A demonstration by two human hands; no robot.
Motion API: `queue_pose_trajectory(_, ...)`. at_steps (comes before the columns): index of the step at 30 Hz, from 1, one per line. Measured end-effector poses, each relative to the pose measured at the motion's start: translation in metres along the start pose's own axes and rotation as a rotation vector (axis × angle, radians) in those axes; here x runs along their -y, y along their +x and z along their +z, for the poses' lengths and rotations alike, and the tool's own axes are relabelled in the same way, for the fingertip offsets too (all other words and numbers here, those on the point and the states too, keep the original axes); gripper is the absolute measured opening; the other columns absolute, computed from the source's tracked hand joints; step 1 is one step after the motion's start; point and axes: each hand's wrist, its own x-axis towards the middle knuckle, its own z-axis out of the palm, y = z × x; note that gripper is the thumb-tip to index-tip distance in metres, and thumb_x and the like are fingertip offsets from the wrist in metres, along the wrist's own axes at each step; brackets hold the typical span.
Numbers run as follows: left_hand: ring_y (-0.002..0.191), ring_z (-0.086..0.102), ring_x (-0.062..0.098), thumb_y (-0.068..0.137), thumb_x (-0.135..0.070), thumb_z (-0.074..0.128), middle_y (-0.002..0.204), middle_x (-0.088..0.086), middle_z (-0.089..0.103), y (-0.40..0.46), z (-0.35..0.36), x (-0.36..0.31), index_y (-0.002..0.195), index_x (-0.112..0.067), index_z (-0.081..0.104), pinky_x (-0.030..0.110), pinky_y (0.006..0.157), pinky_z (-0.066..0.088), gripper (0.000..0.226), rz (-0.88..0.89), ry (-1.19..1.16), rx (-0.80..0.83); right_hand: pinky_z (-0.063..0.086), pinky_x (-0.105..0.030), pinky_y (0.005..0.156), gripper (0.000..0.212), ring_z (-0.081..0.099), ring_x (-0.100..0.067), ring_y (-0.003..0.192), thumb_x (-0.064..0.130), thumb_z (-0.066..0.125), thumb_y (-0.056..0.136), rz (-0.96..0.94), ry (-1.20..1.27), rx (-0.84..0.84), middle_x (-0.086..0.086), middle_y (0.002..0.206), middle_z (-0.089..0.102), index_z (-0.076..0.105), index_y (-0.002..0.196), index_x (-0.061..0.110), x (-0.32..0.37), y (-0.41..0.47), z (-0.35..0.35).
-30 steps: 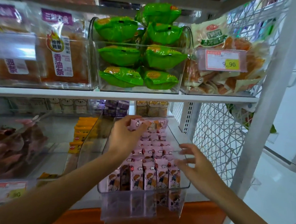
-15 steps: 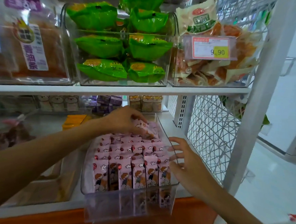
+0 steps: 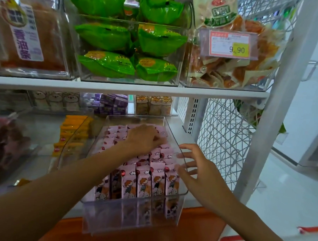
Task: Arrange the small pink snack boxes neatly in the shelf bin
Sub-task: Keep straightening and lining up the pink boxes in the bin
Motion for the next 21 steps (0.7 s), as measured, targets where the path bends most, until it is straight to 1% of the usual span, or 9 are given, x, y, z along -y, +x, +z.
queue_pose_trajectory(2, 0.094, 0.061, 0.028, 0.100, -0.036, 0.041, 0.107, 0.014, 0.066, 0.001, -0.005, 0.002, 0.086, -0.010, 0.066, 0.038, 0.084, 0.050, 0.039, 0.032, 0.020, 0.104, 0.048, -0.014, 0.078, 0.035, 0.057, 0.012, 0.092, 0.041, 0.054, 0.090, 0.000, -0.004, -0.003, 0.035, 0.102, 0.056, 0.033, 0.114, 0.055, -0.001, 0.001, 0.000)
queue_pose_trajectory(3, 0.099, 0.060, 0.027, 0.101, -0.034, 0.041, 0.114, 0.013, 0.065, 0.002, -0.009, 0.003, 0.093, -0.010, 0.067, 0.039, 0.089, 0.049, 0.036, 0.046, 0.033, 0.126, 0.048, -0.011, 0.075, 0.035, 0.057, 0.013, 0.091, 0.040, 0.055, 0.091, 0.001, -0.005, -0.003, 0.035, 0.102, 0.056, 0.033, 0.114, 0.055, 0.000, 0.001, 0.000)
queue_pose_trajectory(6, 0.105, 0.057, 0.018, 0.097, -0.034, 0.051, 0.123, 0.003, 0.062, 0.004, -0.024, 0.001, 0.118, -0.017, 0.064, 0.031, 0.091, 0.046, 0.030, 0.056, 0.016, 0.056, 0.052, -0.015, 0.074, 0.037, 0.060, 0.012, 0.087, 0.038, 0.054, 0.091, 0.018, -0.015, 0.022, 0.029, 0.105, 0.057, 0.033, 0.117, 0.054, 0.000, 0.001, -0.001)
queue_pose_trajectory(7, 0.102, 0.056, 0.015, 0.095, -0.034, 0.055, 0.122, 0.001, 0.063, 0.004, -0.026, 0.000, 0.117, -0.018, 0.064, 0.027, 0.086, 0.045, 0.029, 0.068, -0.016, 0.043, 0.053, -0.019, 0.077, 0.037, 0.060, 0.011, 0.087, 0.040, 0.054, 0.091, 0.026, -0.022, 0.033, 0.028, 0.103, 0.059, 0.033, 0.119, 0.055, 0.000, 0.000, -0.002)
queue_pose_trajectory(9, 0.096, 0.055, 0.011, 0.093, -0.037, 0.057, 0.119, 0.001, 0.065, 0.003, -0.026, -0.005, 0.115, -0.017, 0.066, 0.023, 0.079, 0.042, 0.031, 0.099, -0.035, 0.118, 0.052, -0.021, 0.080, 0.039, 0.060, 0.012, 0.089, 0.044, 0.052, 0.091, 0.036, -0.027, 0.055, 0.030, 0.100, 0.058, 0.032, 0.121, 0.058, 0.001, -0.001, -0.006)
queue_pose_trajectory(12, 0.099, 0.059, 0.014, 0.094, -0.034, 0.057, 0.117, 0.002, 0.067, 0.001, -0.019, -0.010, 0.114, -0.013, 0.068, 0.024, 0.084, 0.045, 0.031, 0.076, -0.046, 0.180, 0.052, -0.017, 0.079, 0.042, 0.059, 0.012, 0.086, 0.045, 0.049, 0.092, 0.051, -0.062, 0.074, 0.033, 0.099, 0.055, 0.033, 0.129, 0.057, 0.003, -0.001, -0.010)
queue_pose_trajectory(16, 0.087, 0.053, 0.010, 0.093, -0.029, 0.060, 0.111, 0.005, 0.067, -0.003, -0.017, -0.012, 0.108, -0.010, 0.066, 0.019, 0.071, 0.039, 0.025, 0.043, -0.168, 0.020, 0.054, -0.020, 0.076, 0.053, 0.062, 0.006, 0.081, 0.036, 0.052, 0.094, 0.078, -0.113, 0.113, 0.029, 0.095, 0.058, 0.028, 0.138, 0.052, 0.005, -0.003, -0.011)
queue_pose_trajectory(20, 0.096, 0.056, 0.014, 0.096, -0.025, 0.054, 0.112, 0.005, 0.065, -0.013, -0.017, -0.014, 0.112, -0.012, 0.062, 0.028, 0.083, 0.047, 0.022, -0.061, -0.409, -0.220, 0.055, -0.025, 0.075, 0.053, 0.062, 0.004, 0.079, 0.039, 0.050, 0.093, 0.070, -0.140, 0.093, 0.027, 0.095, 0.058, 0.028, 0.140, 0.048, 0.008, -0.004, -0.009)
queue_pose_trajectory(21, 0.094, 0.057, 0.014, 0.097, -0.025, 0.053, 0.109, 0.003, 0.065, -0.017, -0.019, -0.015, 0.112, -0.013, 0.061, 0.029, 0.082, 0.049, 0.021, -0.100, -0.482, -0.297, 0.055, -0.025, 0.074, 0.052, 0.061, 0.004, 0.079, 0.040, 0.049, 0.093, 0.068, -0.144, 0.083, 0.027, 0.094, 0.058, 0.029, 0.140, 0.047, 0.008, -0.004, -0.009)
